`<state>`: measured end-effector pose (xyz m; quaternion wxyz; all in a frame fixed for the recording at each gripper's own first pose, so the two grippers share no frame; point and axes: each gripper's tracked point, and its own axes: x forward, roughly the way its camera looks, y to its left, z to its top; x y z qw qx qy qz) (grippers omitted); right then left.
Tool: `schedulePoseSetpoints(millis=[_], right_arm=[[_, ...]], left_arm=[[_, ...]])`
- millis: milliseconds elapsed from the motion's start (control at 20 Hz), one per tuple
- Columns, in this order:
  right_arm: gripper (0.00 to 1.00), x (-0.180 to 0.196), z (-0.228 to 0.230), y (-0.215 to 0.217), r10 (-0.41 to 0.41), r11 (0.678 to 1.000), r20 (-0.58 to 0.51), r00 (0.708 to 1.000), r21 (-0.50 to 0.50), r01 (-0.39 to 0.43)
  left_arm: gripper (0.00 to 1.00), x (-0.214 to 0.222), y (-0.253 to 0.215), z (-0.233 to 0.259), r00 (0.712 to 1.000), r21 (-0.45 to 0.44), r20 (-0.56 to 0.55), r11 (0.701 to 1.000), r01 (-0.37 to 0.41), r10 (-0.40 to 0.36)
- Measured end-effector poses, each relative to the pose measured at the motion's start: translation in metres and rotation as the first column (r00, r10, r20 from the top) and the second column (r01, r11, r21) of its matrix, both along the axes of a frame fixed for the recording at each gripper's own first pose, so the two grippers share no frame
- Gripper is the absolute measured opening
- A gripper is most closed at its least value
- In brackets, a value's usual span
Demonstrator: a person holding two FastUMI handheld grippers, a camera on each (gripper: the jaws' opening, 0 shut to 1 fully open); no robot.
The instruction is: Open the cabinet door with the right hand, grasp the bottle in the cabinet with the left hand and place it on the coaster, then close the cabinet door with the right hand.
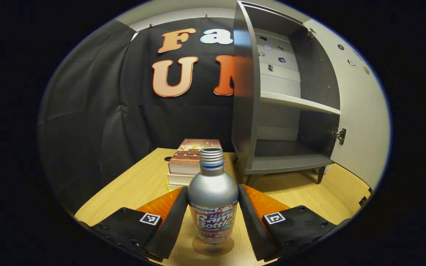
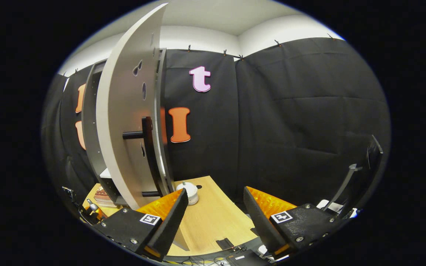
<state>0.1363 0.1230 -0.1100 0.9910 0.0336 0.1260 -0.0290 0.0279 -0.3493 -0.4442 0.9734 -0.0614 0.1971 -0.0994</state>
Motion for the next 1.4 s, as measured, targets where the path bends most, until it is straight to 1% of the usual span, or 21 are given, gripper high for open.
schedulePoseSetpoints(millis=[350,450,500,550,600,650,1050,1400], right_arm=[[0.93,-0.002,-0.004,-0.005,-0.022,1.000,-0.019,1.000,0.002,0.022],[0.93,-0.002,-0.004,-0.005,-0.023,1.000,-0.024,0.999,0.003,0.023],[0.93,-0.001,-0.005,-0.005,-0.023,1.000,-0.026,0.999,0.005,0.023],[0.93,-0.002,-0.005,-0.004,-0.021,1.000,-0.026,0.999,0.007,0.021],[0.93,-0.001,-0.005,-0.004,-0.020,1.000,-0.026,0.999,0.007,0.020],[0.93,-0.002,-0.005,-0.004,-0.018,1.000,-0.026,0.999,0.007,0.018],[0.93,-0.005,-0.009,0.000,-0.004,1.000,-0.039,0.999,0.025,0.005],[0.93,-0.007,-0.012,-0.002,-0.001,0.999,-0.050,0.999,0.032,0.002]], left_arm=[[0.86,-0.008,0.000,-0.027,1.000,0.042,-0.017,0.999,-0.010,0.011],[0.87,-0.006,0.001,-0.024,1.000,0.044,0.009,0.999,-0.013,0.013],[0.86,-0.010,-0.001,-0.027,1.000,0.047,-0.002,0.999,-0.010,0.010],[0.87,-0.011,-0.001,-0.024,1.000,0.048,0.011,0.999,-0.011,0.010],[0.89,-0.014,-0.001,-0.024,1.000,0.049,0.005,0.999,-0.010,0.010],[0.87,-0.015,0.000,-0.024,1.000,0.048,0.006,0.999,-0.010,0.010],[0.88,-0.029,0.000,-0.026,0.999,0.027,-0.045,0.999,-0.028,0.029],[0.88,-0.036,0.001,-0.017,0.998,0.024,-0.056,0.999,-0.034,0.035]])
